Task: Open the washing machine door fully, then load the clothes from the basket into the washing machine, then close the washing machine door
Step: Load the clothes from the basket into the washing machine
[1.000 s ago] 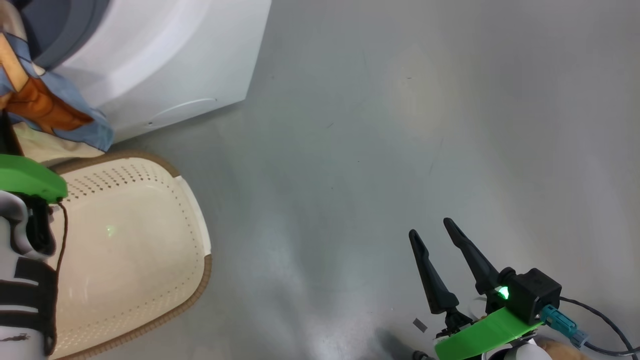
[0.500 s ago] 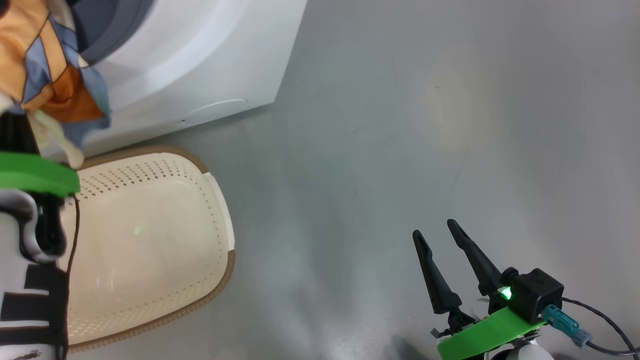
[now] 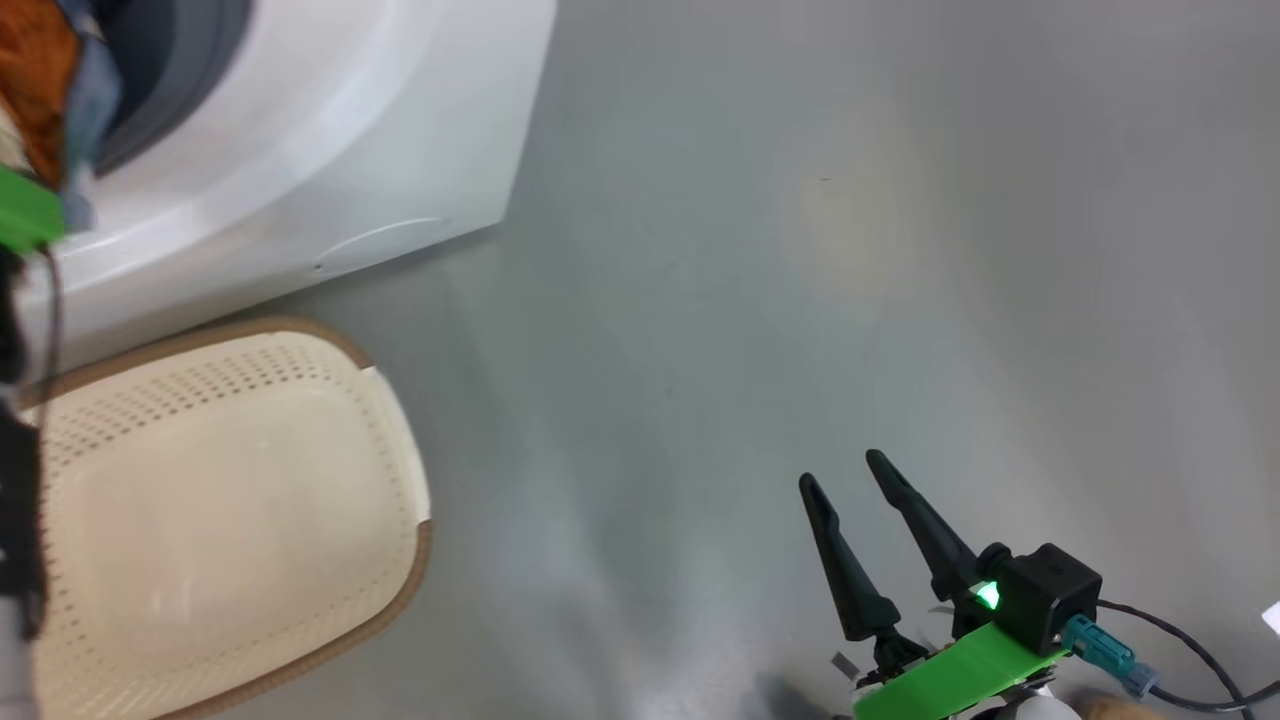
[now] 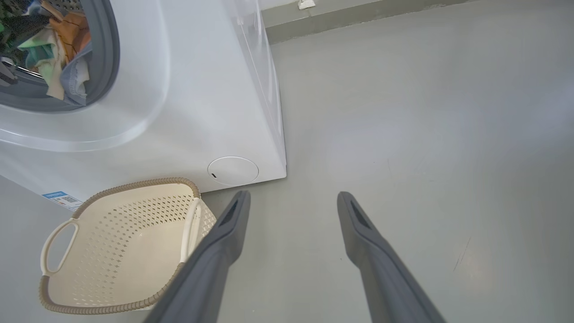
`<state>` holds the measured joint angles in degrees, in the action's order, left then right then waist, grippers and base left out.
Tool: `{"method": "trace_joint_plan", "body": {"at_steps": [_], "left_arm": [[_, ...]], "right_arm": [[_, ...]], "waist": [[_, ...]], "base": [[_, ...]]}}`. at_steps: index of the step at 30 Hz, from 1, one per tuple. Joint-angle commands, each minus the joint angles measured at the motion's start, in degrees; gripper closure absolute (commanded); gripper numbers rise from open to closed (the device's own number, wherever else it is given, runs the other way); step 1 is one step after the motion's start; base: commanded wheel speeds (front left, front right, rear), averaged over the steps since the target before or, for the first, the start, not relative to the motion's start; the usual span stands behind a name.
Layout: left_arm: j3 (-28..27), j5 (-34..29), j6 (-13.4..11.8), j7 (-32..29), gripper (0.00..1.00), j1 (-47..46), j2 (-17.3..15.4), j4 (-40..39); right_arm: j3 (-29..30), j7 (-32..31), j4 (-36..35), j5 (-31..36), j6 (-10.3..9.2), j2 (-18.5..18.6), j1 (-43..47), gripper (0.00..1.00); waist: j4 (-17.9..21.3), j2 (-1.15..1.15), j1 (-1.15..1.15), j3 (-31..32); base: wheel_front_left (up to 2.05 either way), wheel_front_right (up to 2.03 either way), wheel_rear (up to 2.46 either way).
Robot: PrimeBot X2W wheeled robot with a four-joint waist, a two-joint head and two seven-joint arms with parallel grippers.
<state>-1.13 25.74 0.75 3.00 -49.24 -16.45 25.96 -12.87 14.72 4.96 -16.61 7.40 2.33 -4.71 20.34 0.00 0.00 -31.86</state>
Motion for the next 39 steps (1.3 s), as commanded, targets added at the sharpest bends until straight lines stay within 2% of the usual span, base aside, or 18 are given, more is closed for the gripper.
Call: {"method": "trace_joint_plan", "body": {"at_steps": [1, 10, 14, 21, 25, 30, 34, 35, 36, 37, 38, 39], "left_arm": [[-1.27, -0.55, -0.25, -0.21, 1.00, -1.58, -2.82, -0.47], [-0.79, -4.06, -0.69, 0.90, 1.00, -13.10, -10.06, 14.07], [-0.94, -3.80, -0.21, 1.83, 1.00, -18.26, -11.16, 18.49], [-0.79, -5.07, 1.05, 8.22, 1.00, -26.31, -15.17, 23.65], [-0.88, -5.87, 0.81, 11.04, 1.00, -30.16, -16.11, 25.78], [3.53, -9.89, 1.33, 11.63, 1.00, -30.33, -15.75, 31.93], [5.68, -11.55, 0.77, 10.74, 1.00, -31.06, -15.14, 36.05], [6.11, -11.92, 0.38, 10.52, 0.89, -31.28, -15.05, 36.92], [6.11, -11.92, 0.38, 10.52, 0.89, -31.28, -15.05, 36.92], [6.41, -12.13, -0.07, 10.00, 0.65, -31.44, -14.86, 37.96], [6.98, -12.61, -0.43, 9.82, 0.54, -31.70, -14.64, 38.60], [7.43, -13.05, -1.10, 9.84, 0.27, -31.91, -14.45, 39.15]], "right_arm": [[-1.69, 0.28, -0.91, -0.48, 0.09, 0.54, 1.01, 0.00], [-3.08, 0.28, -1.25, -1.19, 0.09, 0.54, 4.15, 0.00], [-3.39, 0.28, -1.57, -1.35, 0.09, 0.54, 5.65, 0.00], [-4.05, 0.28, -2.91, -1.72, 0.09, 0.54, 7.36, 0.00], [-3.76, 0.28, -3.40, -1.72, 0.09, 0.54, 7.98, 0.00], [-4.02, 0.28, -3.37, -1.80, 0.09, 0.54, 8.21, 0.00], [-4.63, 0.28, -3.04, -1.85, 0.09, 0.54, 8.27, 0.00], [-4.69, 0.28, -2.86, -1.82, 0.09, 0.54, 8.29, 0.00], [-4.69, 0.28, -2.86, -1.82, 0.09, 0.54, 8.29, 0.00], [-4.72, 0.28, -2.68, -1.80, 0.09, 0.54, 8.32, 0.00], [-4.69, 0.28, -2.57, -1.78, 0.09, 0.54, 8.34, 0.00], [-4.63, 0.28, -2.45, -1.74, 0.09, 0.54, 8.35, 0.00]], "waist": [[1.88, 0.00, 0.00, -0.11], [6.66, 0.00, 0.00, -1.68], [7.46, 0.00, 0.00, -2.72], [8.87, 0.00, 0.00, -4.44], [8.87, 0.00, 0.00, -5.39], [8.75, 0.00, 0.00, -5.05], [8.82, 0.00, 0.00, -4.15], [8.86, 0.00, 0.00, -3.85], [8.86, 0.00, 0.00, -3.85], [8.86, 0.00, 0.00, -3.47], [8.83, 0.00, 0.00, -3.19], [8.77, 0.00, 0.00, -2.84]], "base": [[0.00, 0.00, 0.00], [0.00, 0.00, 0.00], [0.00, 0.00, 0.00], [0.00, 0.00, 0.00], [0.00, 0.00, 0.00], [0.00, 0.00, 0.00], [0.00, 0.00, 0.00], [0.00, 0.00, 0.00], [0.00, 0.00, 0.00], [0.00, 0.00, 0.00], [0.00, 0.00, 0.00], [0.00, 0.00, 0.00]]}}
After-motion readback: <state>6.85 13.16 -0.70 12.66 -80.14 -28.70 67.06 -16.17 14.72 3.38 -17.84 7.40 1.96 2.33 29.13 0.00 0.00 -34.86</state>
